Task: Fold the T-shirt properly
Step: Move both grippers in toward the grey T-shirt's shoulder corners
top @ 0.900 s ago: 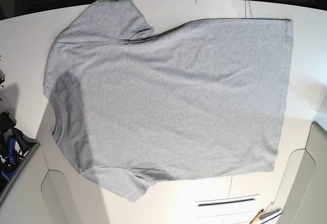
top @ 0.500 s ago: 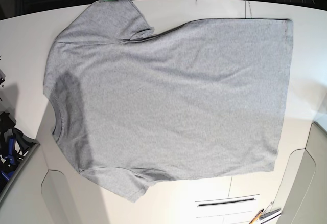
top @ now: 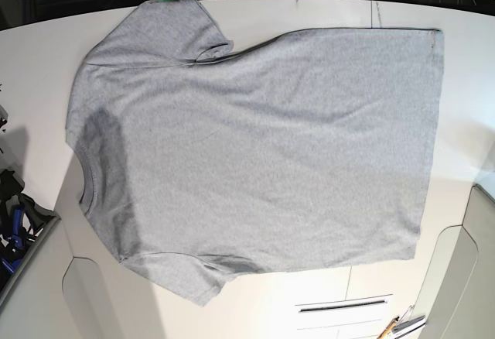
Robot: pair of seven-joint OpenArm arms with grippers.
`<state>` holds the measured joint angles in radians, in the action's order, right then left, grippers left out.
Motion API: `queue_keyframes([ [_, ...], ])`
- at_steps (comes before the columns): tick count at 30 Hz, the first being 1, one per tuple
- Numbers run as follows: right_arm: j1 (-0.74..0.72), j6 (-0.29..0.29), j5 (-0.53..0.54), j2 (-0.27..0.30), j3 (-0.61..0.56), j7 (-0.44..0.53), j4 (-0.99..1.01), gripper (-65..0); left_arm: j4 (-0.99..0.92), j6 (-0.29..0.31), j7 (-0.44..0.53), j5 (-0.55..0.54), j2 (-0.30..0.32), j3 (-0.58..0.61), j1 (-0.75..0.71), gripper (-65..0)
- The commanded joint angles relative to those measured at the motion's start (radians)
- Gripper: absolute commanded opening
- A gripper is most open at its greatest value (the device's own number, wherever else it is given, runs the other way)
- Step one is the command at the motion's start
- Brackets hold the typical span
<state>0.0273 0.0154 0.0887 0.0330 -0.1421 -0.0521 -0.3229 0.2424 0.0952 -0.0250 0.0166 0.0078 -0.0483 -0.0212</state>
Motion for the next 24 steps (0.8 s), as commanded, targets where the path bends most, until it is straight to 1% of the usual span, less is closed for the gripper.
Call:
queue_keyframes([
  [1, -0.005, 0.004, -0.003, 0.003, -0.002, 0.011, -0.008, -65.0, 0.007, 0.006, 0.01, 0.003, -0.005, -0.002, 0.004, -65.0],
  [6, 0.002, 0.004, -0.003, 0.007, -0.002, 0.01, -0.007, -65.0, 0.007, 0.006, 0.01, 0.003, -0.004, -0.002, 0.001, -65.0],
  [10, 0.021, 0.004, -0.003, 0.017, -0.002, 0.01, -0.008, -65.0, 0.008, 0.006, 0.01, -0.002, 0.016, -0.002, -0.021, -65.0],
  [13, 0.042, 0.004, -0.003, 0.032, -0.002, 0.01, -0.01, -65.0, 0.016, 0.006, 0.029, -0.008, 0.045, -0.002, -0.052, -65.0],
  [16, 0.073, 0.004, -0.003, 0.054, -0.002, 0.01, -0.026, -65.0, 0.057, 0.007, 0.029, -0.044, 0.077, -0.002, -0.106, -65.0],
  [21, 0.18, 0.004, -0.003, 0.105, -0.002, 0.01, -0.132, -65.0, 0.19, 0.009, 0.029, -0.092, 0.143, -0.002, -0.251, -65.0],
  [22, 0.208, 0.004, -0.003, 0.118, -0.002, 0.01, -0.163, -65.0, 0.225, 0.027, 0.029, -0.105, 0.16, -0.002, -0.287, -65.0],
  [24, 0.269, 0.004, -0.003, 0.144, -0.002, 0.01, -0.229, -65.0, 0.298, 0.085, 0.028, -0.133, 0.196, -0.002, -0.36, -65.0],
])
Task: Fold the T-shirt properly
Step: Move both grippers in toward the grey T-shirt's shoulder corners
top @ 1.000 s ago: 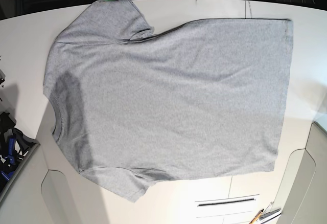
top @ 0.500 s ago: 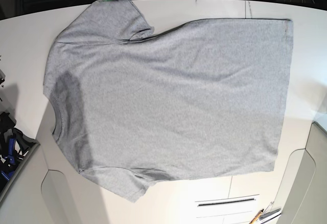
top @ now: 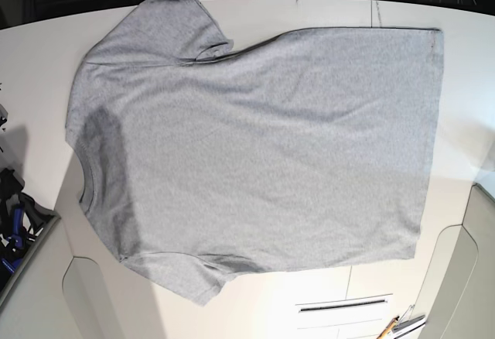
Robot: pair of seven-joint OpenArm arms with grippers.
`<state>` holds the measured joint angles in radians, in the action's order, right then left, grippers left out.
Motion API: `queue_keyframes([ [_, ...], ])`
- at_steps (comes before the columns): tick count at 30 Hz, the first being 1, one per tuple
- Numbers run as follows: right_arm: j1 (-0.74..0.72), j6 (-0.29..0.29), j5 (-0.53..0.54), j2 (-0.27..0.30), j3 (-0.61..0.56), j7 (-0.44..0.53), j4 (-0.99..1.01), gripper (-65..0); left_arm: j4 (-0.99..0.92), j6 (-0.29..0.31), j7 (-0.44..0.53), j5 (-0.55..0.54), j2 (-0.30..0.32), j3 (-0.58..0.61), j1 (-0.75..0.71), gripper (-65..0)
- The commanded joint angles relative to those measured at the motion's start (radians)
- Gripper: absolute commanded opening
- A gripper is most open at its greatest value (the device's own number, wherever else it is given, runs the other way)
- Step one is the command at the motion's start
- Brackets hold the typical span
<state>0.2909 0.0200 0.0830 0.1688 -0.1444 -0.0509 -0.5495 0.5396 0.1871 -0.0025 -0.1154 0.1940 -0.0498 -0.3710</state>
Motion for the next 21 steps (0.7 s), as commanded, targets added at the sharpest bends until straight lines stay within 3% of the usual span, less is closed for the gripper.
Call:
queue_keyframes([
  [1, 0.033, -0.001, 0.003, 0.023, 0.0, 0.009, -0.037, -65.0, 0.039, 0.027, 0.005, -0.01, 0.029, -0.001, -0.047, -65.0],
  [6, 0.195, -0.001, 0.005, 0.113, 0.0, 0.009, -0.223, -65.0, 0.265, 0.17, -0.023, -0.119, 0.135, -0.001, -0.248, -65.0],
  [12, 0.438, 0.0, 0.096, 0.236, 0.011, 0.008, -0.526, -65.0, 0.577, 0.298, -0.14, -0.266, 0.261, -0.019, -0.5, -65.0],
  [16, 0.623, -0.003, 0.171, 0.272, 0.111, 0.004, -0.775, -65.0, 0.797, 0.453, -0.235, -0.387, 0.305, -0.111, -0.667, -65.0],
  [18, 0.703, -0.036, 0.233, 0.271, 0.187, -0.001, -0.9, -65.0, 0.903, 0.511, -0.277, -0.461, 0.305, -0.187, -0.731, -65.0],
  [21, 0.796, -0.127, 0.36, 0.269, 0.3, -0.03, -1.072, -65.0, 1.043, 0.511, -0.359, -0.607, 0.305, -0.298, -0.795, -65.0],
])
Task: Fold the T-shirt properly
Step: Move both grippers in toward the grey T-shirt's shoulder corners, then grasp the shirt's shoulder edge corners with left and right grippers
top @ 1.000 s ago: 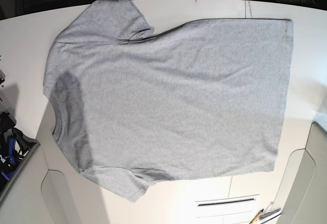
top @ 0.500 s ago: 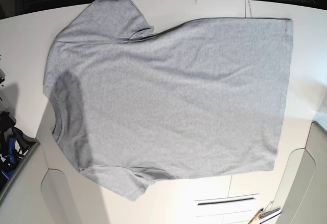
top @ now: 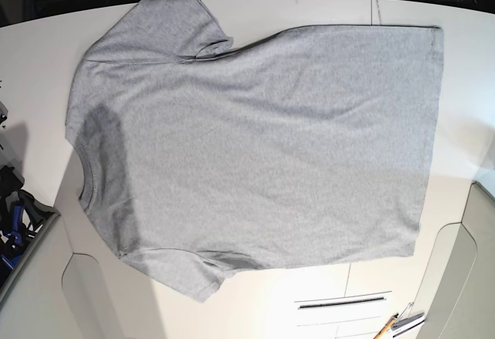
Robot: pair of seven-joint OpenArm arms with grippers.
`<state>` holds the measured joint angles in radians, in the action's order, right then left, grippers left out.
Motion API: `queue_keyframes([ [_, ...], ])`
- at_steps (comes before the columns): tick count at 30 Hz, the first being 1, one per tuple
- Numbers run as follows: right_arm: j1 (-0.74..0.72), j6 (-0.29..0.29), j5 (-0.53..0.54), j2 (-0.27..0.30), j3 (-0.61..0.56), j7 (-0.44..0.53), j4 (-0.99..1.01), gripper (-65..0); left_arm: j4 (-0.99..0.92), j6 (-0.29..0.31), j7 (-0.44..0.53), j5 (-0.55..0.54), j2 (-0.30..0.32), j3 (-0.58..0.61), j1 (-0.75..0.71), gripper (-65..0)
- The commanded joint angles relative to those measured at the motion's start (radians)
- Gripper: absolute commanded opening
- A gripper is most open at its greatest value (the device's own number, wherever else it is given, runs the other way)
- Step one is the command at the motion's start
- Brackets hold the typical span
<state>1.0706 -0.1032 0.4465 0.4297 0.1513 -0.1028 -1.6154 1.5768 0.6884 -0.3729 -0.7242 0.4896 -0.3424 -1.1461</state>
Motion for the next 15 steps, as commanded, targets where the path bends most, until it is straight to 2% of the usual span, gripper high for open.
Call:
queue_keyframes([
  [1, 0.036, -0.03, 0.042, 0.002, 0.044, 0.007, -0.059, -65.0, 0.047, 0.01, -0.021, -0.051, 0.009, -0.039, -0.03, -65.0],
  [4, 0.051, -0.154, 0.207, -0.038, 0.175, -0.037, -0.185, -65.0, 0.144, 0.01, -0.08, -0.202, 0.006, -0.129, -0.027, -65.0],
  [6, 0.038, -0.243, 0.319, -0.082, 0.257, -0.06, -0.245, -65.0, 0.185, 0.01, -0.131, -0.281, -0.003, -0.179, -0.011, -65.0],
  [9, -0.033, -0.359, 0.535, -0.163, 0.371, -0.157, -0.273, -65.0, 0.213, 0.01, -0.237, -0.363, -0.026, -0.23, 0.037, -65.0],
  [12, -0.131, -0.384, 0.666, -0.262, 0.465, -0.228, -0.259, -65.0, 0.212, 0.01, -0.328, -0.417, -0.05, -0.247, 0.089, -65.0],
  [15, -0.221, -0.383, 0.687, -0.339, 0.518, -0.249, -0.226, -65.0, 0.212, 0.01, -0.365, -0.45, -0.072, -0.247, 0.127, -65.0],
])
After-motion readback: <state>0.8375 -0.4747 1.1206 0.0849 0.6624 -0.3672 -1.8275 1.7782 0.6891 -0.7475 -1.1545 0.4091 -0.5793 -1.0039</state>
